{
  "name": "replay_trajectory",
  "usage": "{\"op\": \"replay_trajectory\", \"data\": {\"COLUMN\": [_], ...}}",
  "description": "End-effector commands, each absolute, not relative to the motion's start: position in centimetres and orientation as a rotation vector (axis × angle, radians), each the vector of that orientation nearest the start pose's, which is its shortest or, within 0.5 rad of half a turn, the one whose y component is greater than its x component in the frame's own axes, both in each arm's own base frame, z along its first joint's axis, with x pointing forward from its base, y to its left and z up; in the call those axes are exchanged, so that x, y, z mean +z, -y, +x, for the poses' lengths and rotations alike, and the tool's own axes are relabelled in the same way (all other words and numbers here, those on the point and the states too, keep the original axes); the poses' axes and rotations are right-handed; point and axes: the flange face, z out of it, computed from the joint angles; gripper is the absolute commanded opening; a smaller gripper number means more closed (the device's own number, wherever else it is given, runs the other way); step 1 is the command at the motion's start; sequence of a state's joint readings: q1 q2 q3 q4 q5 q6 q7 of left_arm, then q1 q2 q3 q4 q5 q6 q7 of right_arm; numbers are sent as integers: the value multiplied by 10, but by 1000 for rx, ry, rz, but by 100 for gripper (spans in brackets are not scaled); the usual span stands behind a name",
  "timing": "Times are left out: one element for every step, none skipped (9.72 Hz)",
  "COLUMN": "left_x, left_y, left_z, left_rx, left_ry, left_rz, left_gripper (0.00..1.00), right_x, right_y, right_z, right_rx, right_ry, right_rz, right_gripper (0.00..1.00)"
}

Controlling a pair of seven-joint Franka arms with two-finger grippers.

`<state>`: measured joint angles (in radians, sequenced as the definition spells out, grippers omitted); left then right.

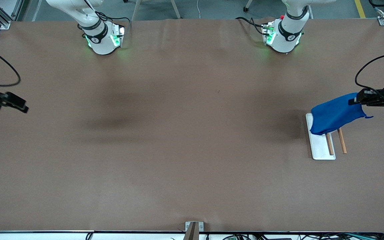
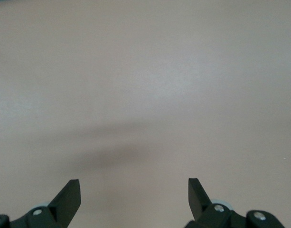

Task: Right arm passes towel to left arm to hang
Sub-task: 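Lower the towel with the left gripper over the wooden dowels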

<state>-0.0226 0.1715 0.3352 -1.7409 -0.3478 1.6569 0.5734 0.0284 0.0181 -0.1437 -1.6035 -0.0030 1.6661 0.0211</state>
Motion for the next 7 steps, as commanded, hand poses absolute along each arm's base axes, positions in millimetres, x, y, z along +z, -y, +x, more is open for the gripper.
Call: {"op": "replay_trajectory", "data": {"left_x": [451, 447, 442, 437, 426, 411, 405], "left_y": [-157, -165, -180, -190, -198, -200, -208], "left_z": [582, 580, 576, 577, 571, 562, 557], "left_rx": [150, 144, 130, 86, 97, 147, 158], "left_ry": [-272, -248, -196, -160, -124, -101, -72], "left_rz": [-3431, -3426, -3420, -3404, -3406, -3418, -3419], "left_gripper": [1, 1, 1, 1, 1, 1, 1], "right_x": [638, 644, 651, 652, 648, 648, 648], "right_y": [76, 78, 85, 84, 84, 85, 88], "right_z": [549, 542, 541, 542, 543, 543, 544], "right_rx": [5, 58, 47, 33, 40, 33, 19], "right_ry": [-309, -355, -354, -347, -348, -344, -353], "right_rz": [-3137, -3130, -3142, -3143, -3138, -3143, -3143], "right_gripper": [100, 100, 100, 100, 100, 100, 100]}}
